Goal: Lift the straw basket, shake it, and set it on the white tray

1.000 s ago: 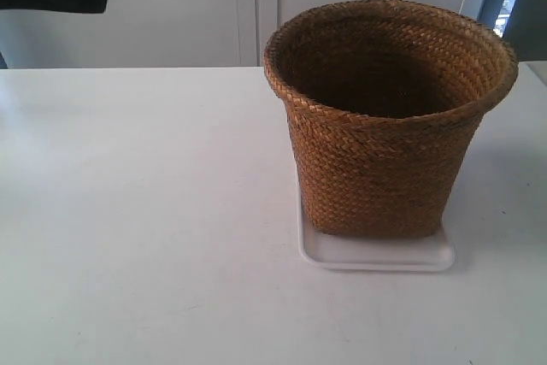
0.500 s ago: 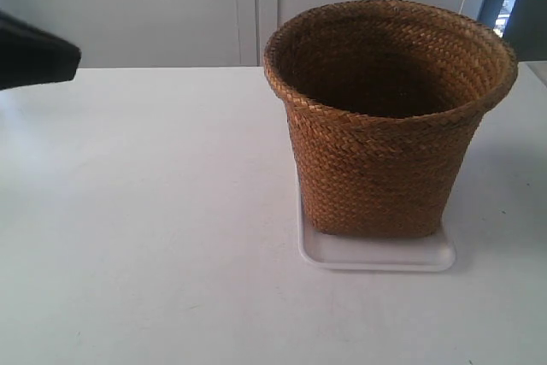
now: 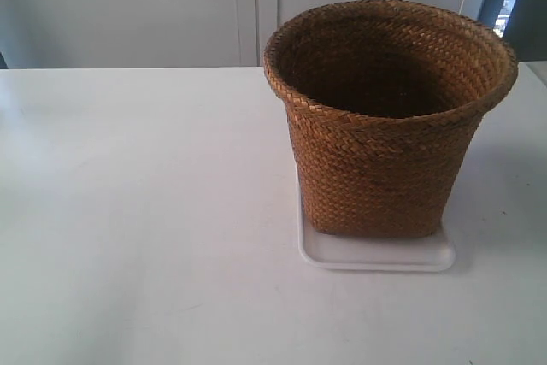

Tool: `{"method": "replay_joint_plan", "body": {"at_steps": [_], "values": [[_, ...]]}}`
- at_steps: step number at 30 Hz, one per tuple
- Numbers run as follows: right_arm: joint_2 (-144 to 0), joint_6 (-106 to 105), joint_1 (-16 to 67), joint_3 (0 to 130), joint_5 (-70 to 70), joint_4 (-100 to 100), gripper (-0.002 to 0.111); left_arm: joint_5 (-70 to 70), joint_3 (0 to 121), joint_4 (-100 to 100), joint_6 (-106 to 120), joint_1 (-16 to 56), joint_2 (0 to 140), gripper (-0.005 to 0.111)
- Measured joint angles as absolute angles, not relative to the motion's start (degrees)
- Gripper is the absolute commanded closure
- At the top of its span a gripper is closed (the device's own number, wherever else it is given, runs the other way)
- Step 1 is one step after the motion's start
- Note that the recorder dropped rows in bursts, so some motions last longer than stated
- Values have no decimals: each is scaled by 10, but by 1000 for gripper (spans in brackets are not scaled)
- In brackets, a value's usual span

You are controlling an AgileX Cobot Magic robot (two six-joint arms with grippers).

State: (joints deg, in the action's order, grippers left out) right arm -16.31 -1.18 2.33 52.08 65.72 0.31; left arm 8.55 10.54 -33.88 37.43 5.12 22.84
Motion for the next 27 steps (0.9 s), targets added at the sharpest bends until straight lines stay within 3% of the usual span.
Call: {"method": "replay_joint_plan", "body": {"at_steps": [6, 12, 23, 27], "values": [[-163, -12, 23, 521, 657, 3, 108, 143, 7, -342, 345, 48, 100, 107], [-163, -12, 23, 521, 657, 3, 108, 75, 4, -345, 378, 13, 12, 107], [-163, -12, 23, 521, 657, 3, 108, -5, 3, -346, 353, -13, 3, 107], [-163, -12, 23, 521, 657, 3, 108, -7, 3, -274, 232, -13, 3, 107]]}}
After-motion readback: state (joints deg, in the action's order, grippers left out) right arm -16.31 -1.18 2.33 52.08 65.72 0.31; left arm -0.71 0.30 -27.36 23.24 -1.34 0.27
